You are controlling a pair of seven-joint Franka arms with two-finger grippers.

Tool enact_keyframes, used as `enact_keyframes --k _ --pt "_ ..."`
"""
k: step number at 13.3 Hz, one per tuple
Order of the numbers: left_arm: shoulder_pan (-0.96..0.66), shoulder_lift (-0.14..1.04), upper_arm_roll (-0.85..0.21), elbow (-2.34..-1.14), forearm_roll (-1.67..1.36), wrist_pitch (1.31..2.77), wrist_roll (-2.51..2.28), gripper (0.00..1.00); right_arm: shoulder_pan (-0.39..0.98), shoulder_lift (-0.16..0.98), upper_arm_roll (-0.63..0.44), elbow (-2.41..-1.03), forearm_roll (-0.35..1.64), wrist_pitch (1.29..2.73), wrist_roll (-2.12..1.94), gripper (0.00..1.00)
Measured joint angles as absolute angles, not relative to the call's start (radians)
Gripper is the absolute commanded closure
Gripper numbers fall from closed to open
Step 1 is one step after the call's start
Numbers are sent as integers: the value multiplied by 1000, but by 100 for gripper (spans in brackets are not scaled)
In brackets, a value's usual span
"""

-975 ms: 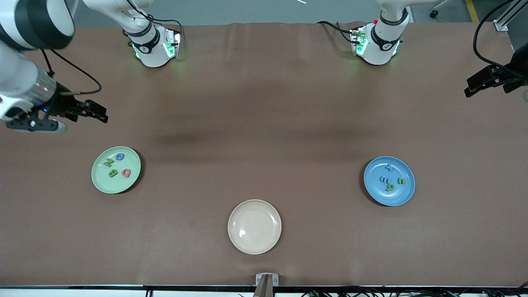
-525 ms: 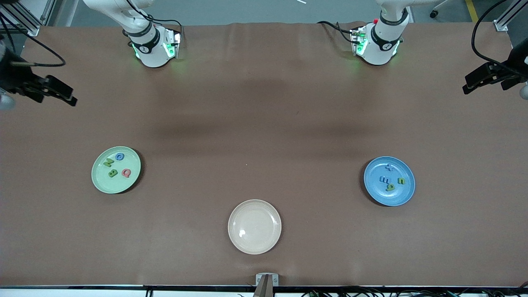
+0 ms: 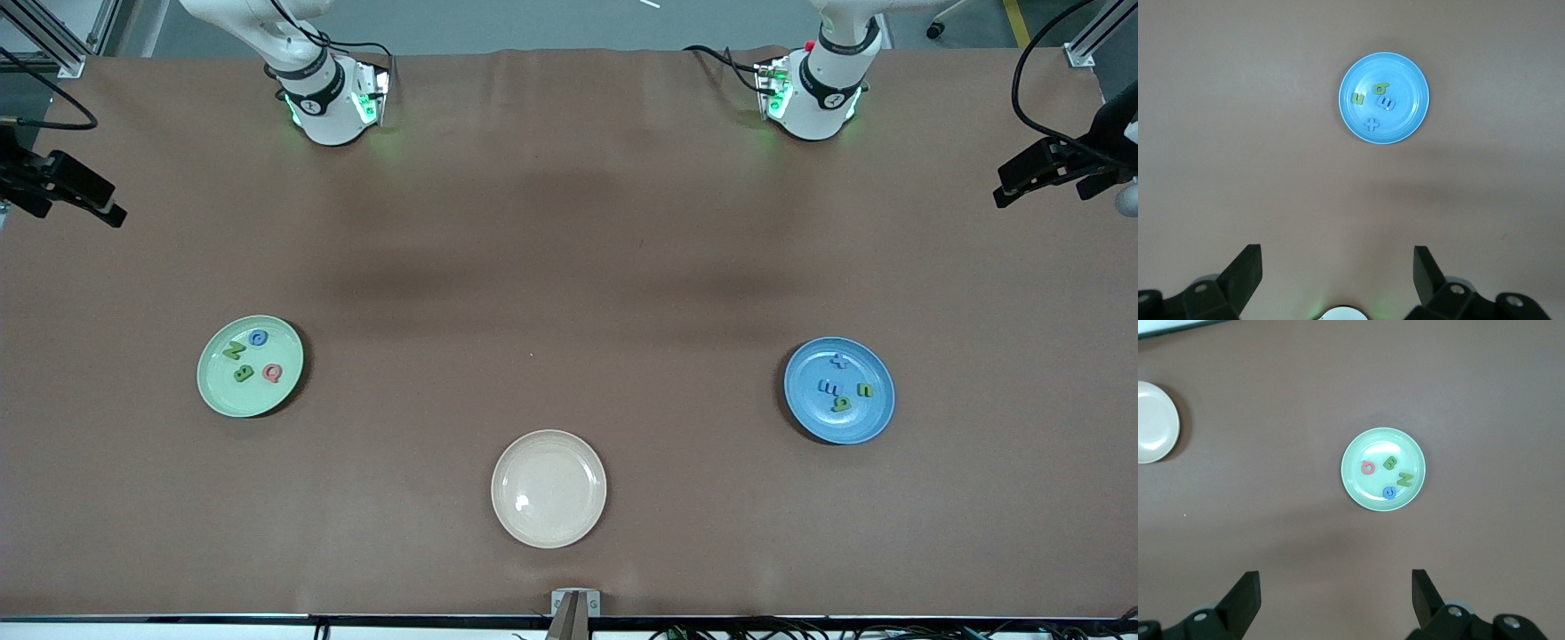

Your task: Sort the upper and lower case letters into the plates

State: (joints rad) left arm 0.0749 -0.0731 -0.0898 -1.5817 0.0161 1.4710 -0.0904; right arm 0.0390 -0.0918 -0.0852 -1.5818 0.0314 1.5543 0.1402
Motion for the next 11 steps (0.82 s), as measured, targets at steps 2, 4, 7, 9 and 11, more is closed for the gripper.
enact_keyframes --k 2,4,7,9,11 --pt "74 -73 -93 -1584 16 1481 -90 0 26 -91 -86 -1568 31 1554 140 0" --pt "74 -73 -111 -1589 16 1493 -89 0 23 -88 -86 -1556 31 1554 140 0" --pt "73 -77 -137 -1609 16 1498 -89 0 15 -84 -86 -1550 31 1554 140 0" --pt "74 -81 -138 -1613 16 1501 -89 0 13 -82 -86 -1547 31 1554 140 0" --pt "76 -89 -137 -1613 16 1502 -88 0 13 -81 -86 -1539 31 1555 140 0"
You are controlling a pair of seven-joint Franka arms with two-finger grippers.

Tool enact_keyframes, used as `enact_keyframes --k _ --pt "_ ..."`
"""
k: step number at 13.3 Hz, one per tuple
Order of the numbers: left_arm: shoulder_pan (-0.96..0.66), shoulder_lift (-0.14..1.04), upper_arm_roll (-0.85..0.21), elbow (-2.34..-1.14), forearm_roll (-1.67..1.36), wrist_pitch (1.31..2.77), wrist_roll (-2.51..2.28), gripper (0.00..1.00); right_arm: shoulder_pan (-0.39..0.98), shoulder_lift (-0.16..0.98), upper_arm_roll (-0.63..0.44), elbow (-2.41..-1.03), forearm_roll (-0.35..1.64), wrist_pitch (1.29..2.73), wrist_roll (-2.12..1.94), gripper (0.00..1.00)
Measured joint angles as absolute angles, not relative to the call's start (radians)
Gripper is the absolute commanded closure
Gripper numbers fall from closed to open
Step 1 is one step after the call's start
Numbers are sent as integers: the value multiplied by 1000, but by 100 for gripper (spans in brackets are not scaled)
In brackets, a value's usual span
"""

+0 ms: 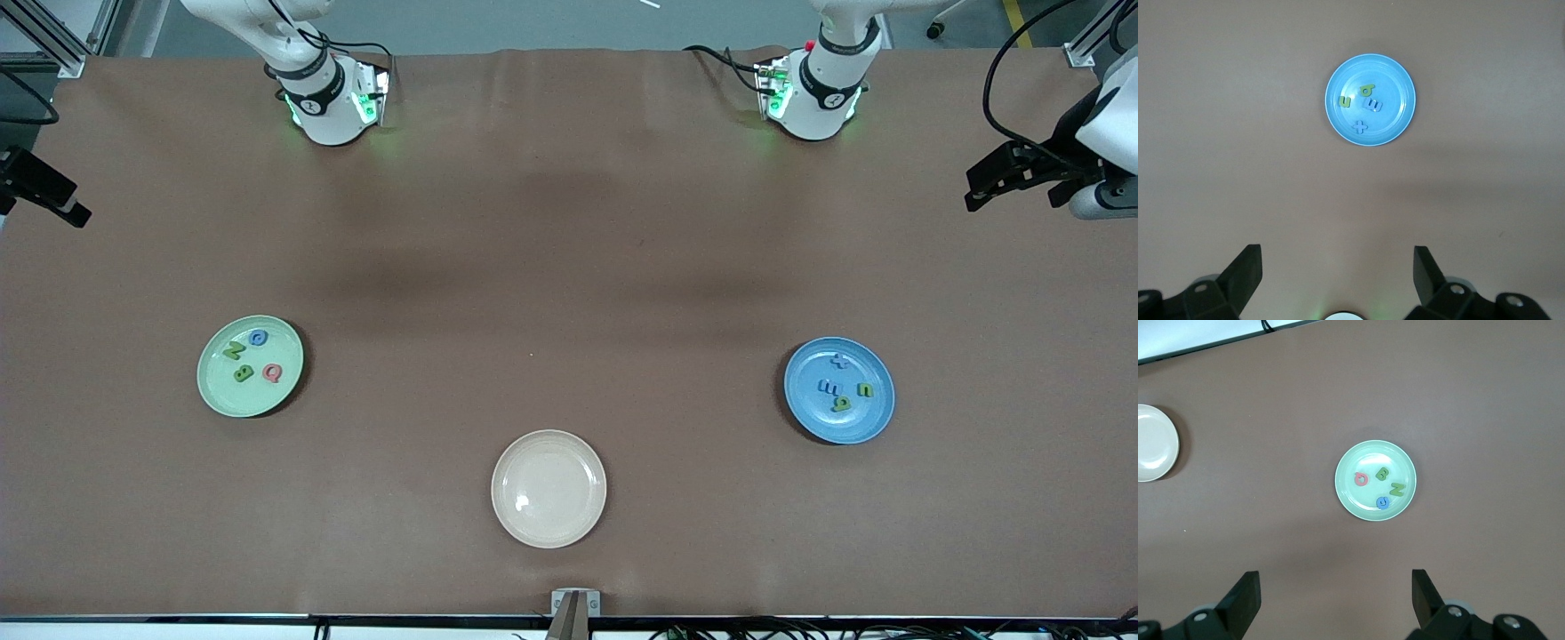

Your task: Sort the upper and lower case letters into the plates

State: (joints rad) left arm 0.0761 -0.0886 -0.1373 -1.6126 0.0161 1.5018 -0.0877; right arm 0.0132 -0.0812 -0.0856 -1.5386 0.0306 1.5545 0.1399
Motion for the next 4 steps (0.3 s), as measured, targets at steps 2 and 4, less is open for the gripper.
enact_keyframes --k 2,4 --pt "78 -98 -136 -1610 16 1502 -80 0 13 -81 -85 -1533 31 1555 140 0" --pt "79 -103 -135 -1606 16 1503 -80 0 13 -81 -85 -1530 31 1555 140 0"
